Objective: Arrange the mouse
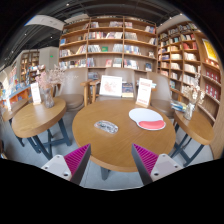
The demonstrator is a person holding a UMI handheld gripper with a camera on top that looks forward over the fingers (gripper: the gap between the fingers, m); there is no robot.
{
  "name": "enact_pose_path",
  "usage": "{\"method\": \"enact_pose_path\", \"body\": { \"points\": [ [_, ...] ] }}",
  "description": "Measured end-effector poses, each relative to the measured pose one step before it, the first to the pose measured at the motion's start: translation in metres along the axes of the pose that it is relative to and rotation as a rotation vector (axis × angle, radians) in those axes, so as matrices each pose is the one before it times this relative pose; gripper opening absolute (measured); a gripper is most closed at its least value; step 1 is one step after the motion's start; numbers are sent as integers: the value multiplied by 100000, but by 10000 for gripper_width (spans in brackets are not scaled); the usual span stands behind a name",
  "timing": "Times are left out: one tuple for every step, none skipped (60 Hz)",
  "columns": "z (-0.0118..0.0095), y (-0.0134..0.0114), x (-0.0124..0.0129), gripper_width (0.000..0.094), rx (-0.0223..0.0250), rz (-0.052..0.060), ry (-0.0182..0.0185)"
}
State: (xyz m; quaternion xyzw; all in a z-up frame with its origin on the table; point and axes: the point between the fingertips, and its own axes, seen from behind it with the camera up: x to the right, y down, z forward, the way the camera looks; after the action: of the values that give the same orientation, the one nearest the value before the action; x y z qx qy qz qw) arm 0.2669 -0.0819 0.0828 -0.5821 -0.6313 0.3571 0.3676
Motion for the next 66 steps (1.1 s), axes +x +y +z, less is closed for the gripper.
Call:
{"method": "enact_pose_path", "body": {
  "points": [
    [239,50,-304,851,-160,-252,-123],
    [184,-44,-371,851,-88,-107,-71],
    [252,56,-184,851,-32,-84,75],
    [257,32,-158,849,-68,36,219],
    [273,31,-127,850,-118,102,290],
    [306,49,-91,849,-172,112,238],
    [324,65,-117,848,-200,92,180],
    [384,72,-90,851,-271,60,150],
    [373,104,-64,849,-434,36,160],
    [441,94,-117,849,-449,54,229],
    [370,91,-13,850,-430,174,111],
    [424,40,-29,849,-282,315,84],
    [445,31,7,849,-229,400,125],
    [508,141,-16,849,-218,410,233],
    [446,51,84,849,-312,290,282],
    [464,23,99,850,-358,192,337],
    [491,28,103,850,-407,129,290],
    [482,34,117,851,-382,139,329],
    [513,44,74,851,-377,101,457],
    [532,13,103,850,-331,116,309],
    [534,11,76,853,-283,200,234],
    [545,-5,52,855,-283,284,125],
    [553,-52,150,856,-361,306,105],
    [548,-19,56,855,-266,306,170],
    [529,-31,69,853,-253,131,125],
    [530,-25,31,855,-306,26,-23],
    [560,-13,-2,854,-394,-52,-37],
    [543,-3,34,853,-451,-28,57],
    [538,-15,21,853,-439,-87,220],
    [501,-8,6,852,-563,-228,159],
    [484,28,5,853,-607,-265,149],
    [465,-27,21,854,-598,-162,85],
    [495,-34,52,852,-582,-11,152],
    [481,-49,67,851,-512,94,249],
    [491,-19,72,851,-369,77,38],
    [427,-72,8,851,-332,24,114],
    [432,-95,9,852,-211,70,73],
    [426,-59,4,849,-310,70,61],
    [396,-27,29,847,-464,17,99],
    [370,-52,33,851,-456,-120,25],
    [310,-340,-90,845,486,379,-364],
    [226,-235,12,847,-63,302,-199],
    [230,-138,0,846,-333,210,-33],
    [306,-149,-2,849,-245,-29,-119],
    [303,-235,-51,847,-35,-41,-248],
    [273,-159,-107,852,-329,-194,-429],
    [238,-194,-92,855,-305,129,-371],
    [259,-158,13,853,-546,88,96],
    [250,-188,-158,853,-300,145,-206],
    [248,-221,-52,851,-293,26,-139],
    [257,-230,-47,851,-198,-35,-192],
    [357,-183,38,853,-133,-100,-5],
    [257,-215,-3,852,-96,-118,-44],
    [270,-217,-32,851,-50,-141,6],
    [272,-248,-2,851,22,-126,20],
    [294,-239,-1,852,57,-79,49],
    [308,-224,10,852,49,7,117],
    [276,-241,0,852,13,104,45],
    [287,-225,3,851,23,100,124],
    [254,-217,4,851,-59,122,82],
    [273,-228,22,850,-48,119,121],
    [278,-196,39,850,-73,123,137],
    [268,-190,19,851,-149,255,146],
    [241,-162,7,850,-163,319,67],
    [188,-4,133,848,-148,265,47],
    [163,-130,-34,848,-166,281,68]
  ]
}}
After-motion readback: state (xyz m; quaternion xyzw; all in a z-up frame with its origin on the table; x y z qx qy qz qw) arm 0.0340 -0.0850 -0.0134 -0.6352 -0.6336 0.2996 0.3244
